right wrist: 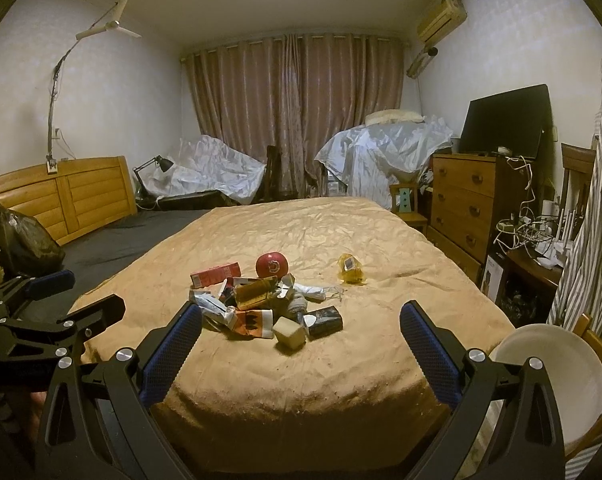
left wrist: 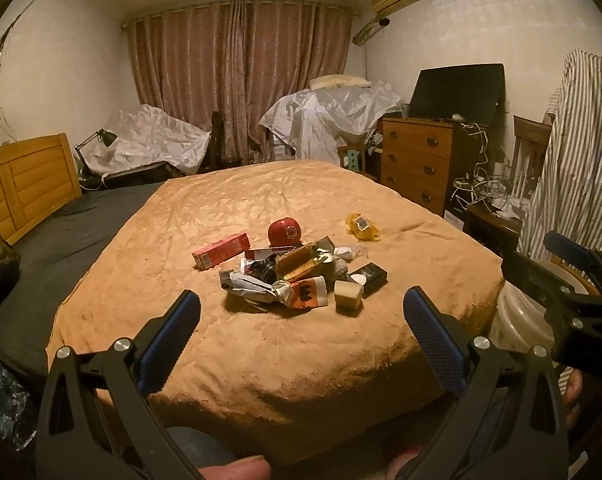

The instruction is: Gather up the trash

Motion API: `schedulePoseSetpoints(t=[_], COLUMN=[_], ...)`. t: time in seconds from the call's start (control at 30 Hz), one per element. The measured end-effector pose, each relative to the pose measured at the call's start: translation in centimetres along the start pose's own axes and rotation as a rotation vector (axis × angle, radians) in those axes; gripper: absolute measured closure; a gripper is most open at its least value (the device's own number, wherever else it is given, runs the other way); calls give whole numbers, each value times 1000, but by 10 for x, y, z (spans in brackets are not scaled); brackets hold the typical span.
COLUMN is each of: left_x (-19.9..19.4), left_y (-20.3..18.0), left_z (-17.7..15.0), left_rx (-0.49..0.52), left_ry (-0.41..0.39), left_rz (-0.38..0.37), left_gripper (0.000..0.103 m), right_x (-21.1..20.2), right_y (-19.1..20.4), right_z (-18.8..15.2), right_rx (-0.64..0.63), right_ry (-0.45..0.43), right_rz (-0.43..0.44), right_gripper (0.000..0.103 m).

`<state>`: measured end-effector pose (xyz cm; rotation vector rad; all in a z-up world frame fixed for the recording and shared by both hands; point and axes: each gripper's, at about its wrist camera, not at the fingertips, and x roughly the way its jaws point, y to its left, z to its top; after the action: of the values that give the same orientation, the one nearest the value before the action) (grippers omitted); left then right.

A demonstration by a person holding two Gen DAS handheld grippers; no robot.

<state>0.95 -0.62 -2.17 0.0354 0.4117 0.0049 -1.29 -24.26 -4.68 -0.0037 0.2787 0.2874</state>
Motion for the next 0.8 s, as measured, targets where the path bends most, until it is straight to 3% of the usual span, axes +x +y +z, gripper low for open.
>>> schedulePoseSetpoints(t=[0.8], left_x=[3], left_y=[-6], left_z=[-8], left_rx=[6], left_ry=[12], left_rz=[-9], left_gripper=[5], right_x=[1], right_y=[-2], right_z=[2], right_rx=[1], right_ry=[5], right_rz=[2], right_gripper=[4])
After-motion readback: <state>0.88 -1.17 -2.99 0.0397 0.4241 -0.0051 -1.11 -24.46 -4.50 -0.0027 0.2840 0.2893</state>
